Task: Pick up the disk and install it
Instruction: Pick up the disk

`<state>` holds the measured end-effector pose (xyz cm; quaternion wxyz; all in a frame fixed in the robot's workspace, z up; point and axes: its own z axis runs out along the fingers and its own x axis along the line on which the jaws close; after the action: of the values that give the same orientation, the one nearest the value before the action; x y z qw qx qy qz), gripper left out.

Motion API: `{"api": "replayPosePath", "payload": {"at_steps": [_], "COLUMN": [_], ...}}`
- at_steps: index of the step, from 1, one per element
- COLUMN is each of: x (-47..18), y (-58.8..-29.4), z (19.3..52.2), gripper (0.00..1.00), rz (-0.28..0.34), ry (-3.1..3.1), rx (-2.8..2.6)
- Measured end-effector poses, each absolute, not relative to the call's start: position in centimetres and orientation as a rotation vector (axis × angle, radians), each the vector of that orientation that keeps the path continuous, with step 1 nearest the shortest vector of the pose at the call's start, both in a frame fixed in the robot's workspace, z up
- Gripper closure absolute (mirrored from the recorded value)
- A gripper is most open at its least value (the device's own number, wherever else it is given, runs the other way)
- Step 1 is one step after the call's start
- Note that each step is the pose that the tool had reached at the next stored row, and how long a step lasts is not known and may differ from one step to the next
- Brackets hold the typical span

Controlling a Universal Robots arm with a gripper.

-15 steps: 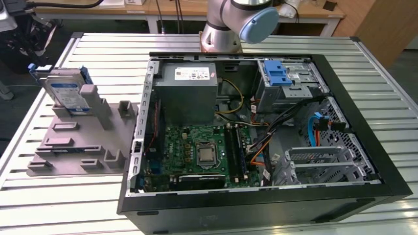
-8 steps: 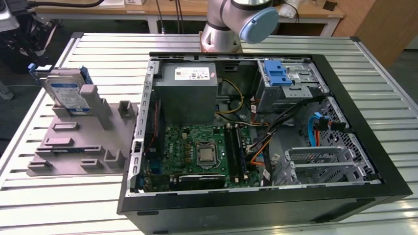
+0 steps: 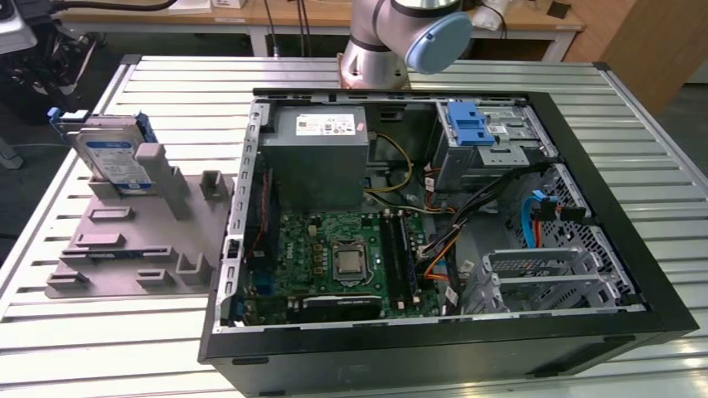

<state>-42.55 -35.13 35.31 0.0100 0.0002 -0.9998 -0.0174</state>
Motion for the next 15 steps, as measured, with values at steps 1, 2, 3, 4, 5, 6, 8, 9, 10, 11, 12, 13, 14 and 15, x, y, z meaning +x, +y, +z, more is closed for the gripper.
{"api": "replayPosePath", "payload": {"at_steps": [1, 2, 3, 4, 5, 6, 8, 9, 10, 11, 12, 13, 14, 15], "x": [-42.55, -42.55, -42.55, -42.55, -42.55, -42.55, -42.55, -42.55, -42.55, -42.56, -42.56, -42.55, -42.56, -42.55], "y": [-35.13, -35.13, -35.13, -35.13, -35.13, -35.13, -35.13, -35.13, -35.13, -35.13, -35.13, -35.13, -35.13, -35.13], "z": [35.31, 35.31, 35.31, 35.31, 35.31, 35.31, 35.31, 35.31, 35.31, 35.31, 35.31, 35.31, 35.31, 35.32], "gripper": [0.89, 0.89, 0.89, 0.89, 0.89, 0.89, 0.89, 0.89, 0.89, 0.89, 0.89, 0.89, 0.89, 0.89], "rz": [-0.054, -0.054, -0.054, -0.054, -0.054, -0.054, -0.054, -0.054, -0.053, -0.053, -0.053, -0.053, -0.053, -0.053], "ry": [-3.121, -3.121, -3.121, -3.121, -3.121, -3.12, -3.12, -3.12, -3.12, -3.119, -3.119, -3.119, -3.119, -3.118], "rx": [0.008, 0.015, 0.021, 0.028, 0.035, 0.042, 0.056, 0.063, 0.07, 0.076, 0.082, 0.089, 0.095, 0.101]}}
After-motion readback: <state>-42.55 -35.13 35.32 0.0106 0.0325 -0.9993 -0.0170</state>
